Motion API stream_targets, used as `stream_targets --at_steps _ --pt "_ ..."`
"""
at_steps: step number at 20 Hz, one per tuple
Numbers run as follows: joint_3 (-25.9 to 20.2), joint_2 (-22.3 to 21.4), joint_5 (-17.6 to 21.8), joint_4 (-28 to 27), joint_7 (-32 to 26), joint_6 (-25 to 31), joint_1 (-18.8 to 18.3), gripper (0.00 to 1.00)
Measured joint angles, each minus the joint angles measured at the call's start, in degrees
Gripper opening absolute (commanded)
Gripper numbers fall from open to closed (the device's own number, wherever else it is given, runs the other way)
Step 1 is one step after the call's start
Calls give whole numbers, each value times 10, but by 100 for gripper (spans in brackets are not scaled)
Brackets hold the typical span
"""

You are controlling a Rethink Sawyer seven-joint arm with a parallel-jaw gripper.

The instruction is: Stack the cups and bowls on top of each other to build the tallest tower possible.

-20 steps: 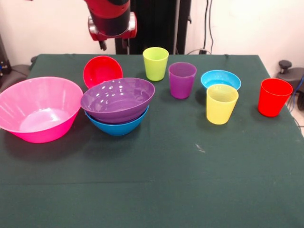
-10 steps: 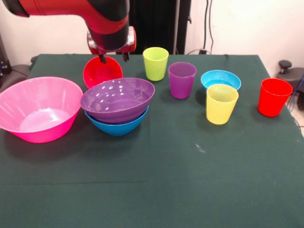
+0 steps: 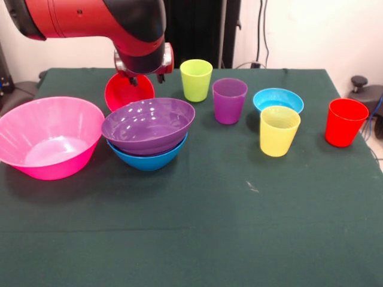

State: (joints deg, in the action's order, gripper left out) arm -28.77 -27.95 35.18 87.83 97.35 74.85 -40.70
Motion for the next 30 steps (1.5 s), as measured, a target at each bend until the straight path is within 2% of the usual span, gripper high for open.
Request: stream_targets --at_steps 8,19,30 --pt "0 1 6 15 0 -3 -4 100" --pt "4 20 19 29 0 -75 -16 100" --pt "14 52 42 29 0 -115 -16 100"
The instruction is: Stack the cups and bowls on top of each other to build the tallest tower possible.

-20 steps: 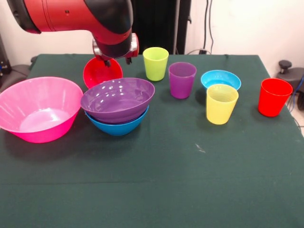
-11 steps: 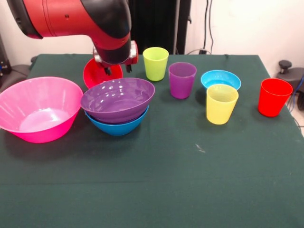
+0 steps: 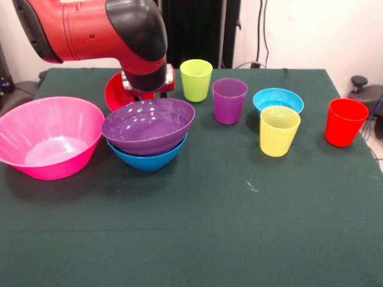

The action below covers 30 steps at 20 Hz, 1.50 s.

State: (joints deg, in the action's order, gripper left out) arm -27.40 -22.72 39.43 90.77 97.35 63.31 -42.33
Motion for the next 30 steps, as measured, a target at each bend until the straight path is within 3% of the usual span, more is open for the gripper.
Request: stream_targets --at_steps 20,30 --pt "30 6 5 23 0 -3 -1 100" --pt "50 13 32 24 0 -3 -1 100"
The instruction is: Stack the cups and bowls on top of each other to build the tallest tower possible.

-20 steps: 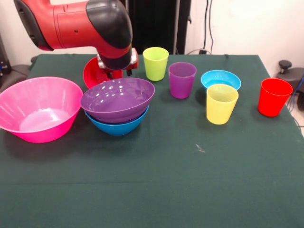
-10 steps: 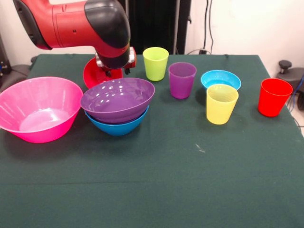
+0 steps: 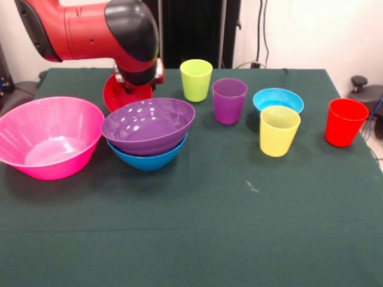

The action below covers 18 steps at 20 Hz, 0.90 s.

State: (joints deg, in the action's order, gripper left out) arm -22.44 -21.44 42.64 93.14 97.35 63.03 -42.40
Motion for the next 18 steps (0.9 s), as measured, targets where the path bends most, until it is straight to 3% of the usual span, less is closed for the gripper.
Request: stream_targets --at_steps 9,18 --pt "29 34 25 25 0 -27 -9 100" --pt "45 36 25 42 0 -36 -10 100"
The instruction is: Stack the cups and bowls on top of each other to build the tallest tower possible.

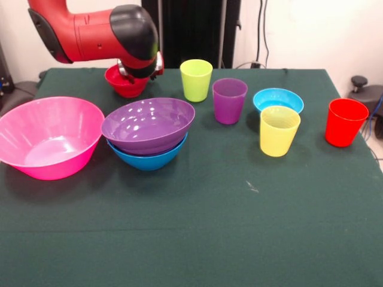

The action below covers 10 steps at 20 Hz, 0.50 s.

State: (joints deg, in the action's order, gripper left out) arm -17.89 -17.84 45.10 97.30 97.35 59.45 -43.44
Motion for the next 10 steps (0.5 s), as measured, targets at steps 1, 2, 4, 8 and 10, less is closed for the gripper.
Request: stream_targets --at_steps 1,2,4,8,10 --pt "0 0 0 1 0 -2 0 100" --pt "1 0 0 1 0 -3 0 100" --pt "2 -2 0 6 0 -14 -1 100" --pt "3 -10 0 21 0 -39 -8 100" --pt "4 -15 0 29 0 -55 -11 100"
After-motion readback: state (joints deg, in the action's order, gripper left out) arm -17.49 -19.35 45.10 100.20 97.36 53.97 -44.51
